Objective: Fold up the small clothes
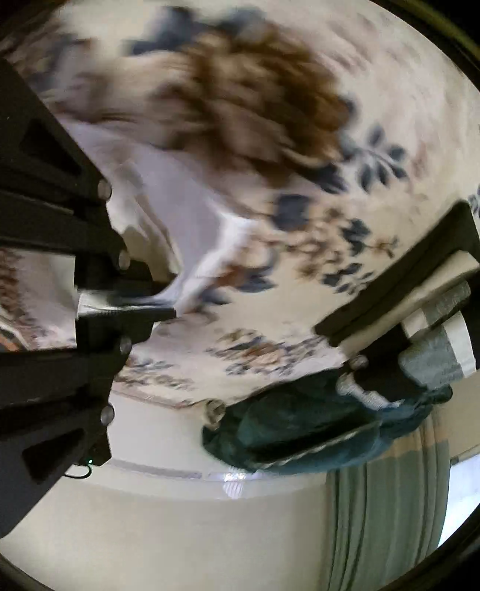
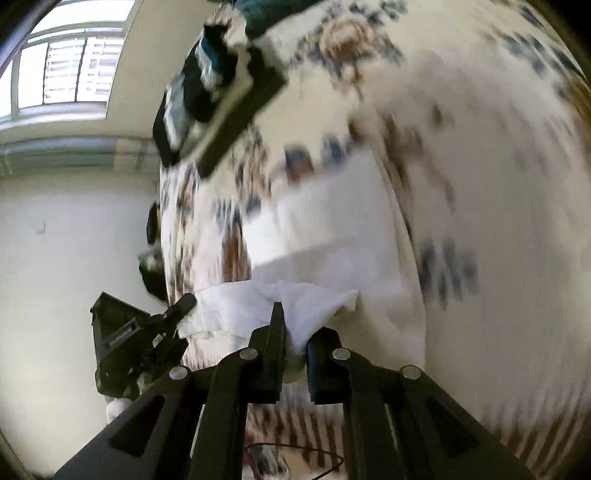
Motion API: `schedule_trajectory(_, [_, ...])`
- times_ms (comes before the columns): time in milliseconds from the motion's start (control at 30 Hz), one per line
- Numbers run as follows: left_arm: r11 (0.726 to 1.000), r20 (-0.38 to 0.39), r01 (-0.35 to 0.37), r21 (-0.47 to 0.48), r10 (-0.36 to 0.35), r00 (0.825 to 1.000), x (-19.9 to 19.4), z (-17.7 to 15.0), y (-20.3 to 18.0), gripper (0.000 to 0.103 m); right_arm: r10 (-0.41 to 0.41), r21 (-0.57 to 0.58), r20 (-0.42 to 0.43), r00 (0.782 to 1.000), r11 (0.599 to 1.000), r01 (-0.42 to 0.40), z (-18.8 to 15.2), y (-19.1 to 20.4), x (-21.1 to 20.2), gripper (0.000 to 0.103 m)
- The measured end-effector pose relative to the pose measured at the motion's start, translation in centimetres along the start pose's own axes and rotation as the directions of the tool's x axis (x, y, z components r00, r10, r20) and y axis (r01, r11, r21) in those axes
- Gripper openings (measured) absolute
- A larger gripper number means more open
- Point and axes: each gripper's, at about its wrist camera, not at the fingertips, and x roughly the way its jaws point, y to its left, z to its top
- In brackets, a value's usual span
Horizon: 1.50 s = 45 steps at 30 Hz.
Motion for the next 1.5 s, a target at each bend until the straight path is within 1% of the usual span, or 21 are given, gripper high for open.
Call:
schedule_trajectory(33, [1.000,0.013,0.003,-0.013,-0.002,1.000,0.3,1.2,0.2,0.037,0.005,0.014,0.009,1.000,1.000,-0.005,1.7,-0.3,0.6,0.019])
schedule_trajectory(67, [1.000,0.043,0.010,-0.011,-0.009,0.999,0.0,1.9,0.3,0.048,0.002,0.053,0.017,1.000,0.999,-0.003,3.3,-0.9,0.8,0.041])
schedule_trajectory(100, [1.000,0.076,0.013,-0.001,-0.013,0.997,-0.4,2.4,0.2,0.056,0.013,0.065,0.038,0.999,0.998,-0.016,3.8,-1.1,0.7,0.053])
schedule_trajectory(167, [0.998,0.113,-0.042,0.046,0.037,0.993,-1.0,2.4,0.1,0.056,-0.006,0.044,0.061,0.998,0.999,0.003,4.3,-1.4,0.1,0.055])
schedule_trajectory(300, [0.961,0.078,-0.220,0.168,0.210,0.975,1.5,1.6,0.6,0.057,-0.101,0.012,0.004,0.995,0.995,0.101,3.2,-3.6,0.9,0.055])
schedule_trajectory(400, [0.943,0.041,-0.270,0.194,0.268,0.963,4.6,1.6,1.2,0.054,-0.119,0.038,-0.051,0.992,0.992,0.121,3.2,-5.3,3.4,0.055])
schedule_trajectory(467, [0.933,0.067,-0.276,0.232,0.268,0.961,6.0,1.5,1.3,0.028,-0.085,0.058,-0.058,0.995,0.994,0.088,3.7,-6.2,5.2,0.055])
schedule_trajectory(500, [0.923,0.073,-0.300,0.243,0.291,0.954,6.4,1.7,1.4,0.004,-0.071,0.069,-0.058,0.996,0.995,0.075,3.9,-6.3,5.8,0.047])
schedule_trajectory(533, [0.921,0.088,-0.303,0.244,0.290,0.953,6.1,1.7,1.4,0.004,-0.051,0.071,-0.053,0.997,0.996,0.055,4.1,-6.3,6.3,0.032])
schedule_trajectory(567, [0.918,0.101,-0.312,0.243,0.296,0.950,6.0,2.0,1.6,0.004,-0.068,0.058,-0.048,0.997,0.996,0.070,4.4,-6.1,6.7,0.001])
schedule_trajectory(633, [0.917,0.101,-0.334,0.219,0.319,0.942,5.7,2.6,2.7,0.005,-0.113,0.048,-0.009,0.994,0.992,0.113,5.0,-6.2,6.5,0.000])
schedule_trajectory(700, [0.944,0.042,-0.277,0.181,0.274,0.961,5.1,2.9,3.6,0.007,-0.152,0.063,-0.010,0.988,0.986,0.152,5.6,-7.0,6.8,0.000])
schedule_trajectory(767, [0.951,0.014,-0.251,0.182,0.253,0.967,4.0,2.6,3.8,0.023,-0.092,0.079,-0.060,0.994,0.992,0.096,6.0,-7.7,6.6,0.001])
schedule_trajectory(833, [0.974,-0.003,-0.147,0.171,0.150,0.989,2.7,1.4,4.7,0.073,-0.053,0.073,-0.093,0.994,0.996,0.060,5.7,-8.0,5.7,0.027])
schedule_trajectory(867, [0.979,-0.009,-0.124,0.159,0.127,0.992,2.4,0.8,5.2,0.074,-0.017,0.063,-0.088,0.996,0.998,0.023,5.2,-8.2,5.0,0.059])
schedule_trajectory(900, [0.986,-0.033,-0.083,0.146,0.089,0.996,2.4,0.3,5.8,0.074,0.007,0.059,-0.097,0.995,0.998,-0.002,4.8,-8.5,4.9,0.071])
schedule_trajectory(1067, [0.993,-0.156,-0.023,0.114,0.041,0.987,5.4,-1.9,8.4,0.074,0.137,0.110,-0.265,0.954,0.988,-0.111,2.1,-10.5,8.6,0.071])
schedule_trajectory(1167, [0.996,-0.115,0.010,0.094,0.001,0.993,5.5,-1.9,8.5,0.069,0.169,0.116,-0.278,0.946,0.983,-0.141,1.2,-10.7,10.5,0.071])
schedule_trajectory(1233, [0.990,-0.107,0.025,0.136,-0.011,0.994,5.2,-1.9,7.8,0.014,0.174,0.115,-0.260,0.950,0.982,-0.148,1.0,-10.3,10.7,0.052])
schedule_trajectory(1267, [0.988,-0.105,0.024,0.155,-0.008,0.994,5.0,-2.0,7.3,0.014,0.174,0.116,-0.250,0.952,0.982,-0.149,0.8,-9.8,10.7,0.022])
schedule_trajectory(1500, [0.969,-0.112,0.061,0.240,-0.034,0.993,1.0,-0.8,1.5,0.013,0.131,0.067,-0.134,0.982,0.990,-0.123,0.7,-3.7,6.4,0.019])
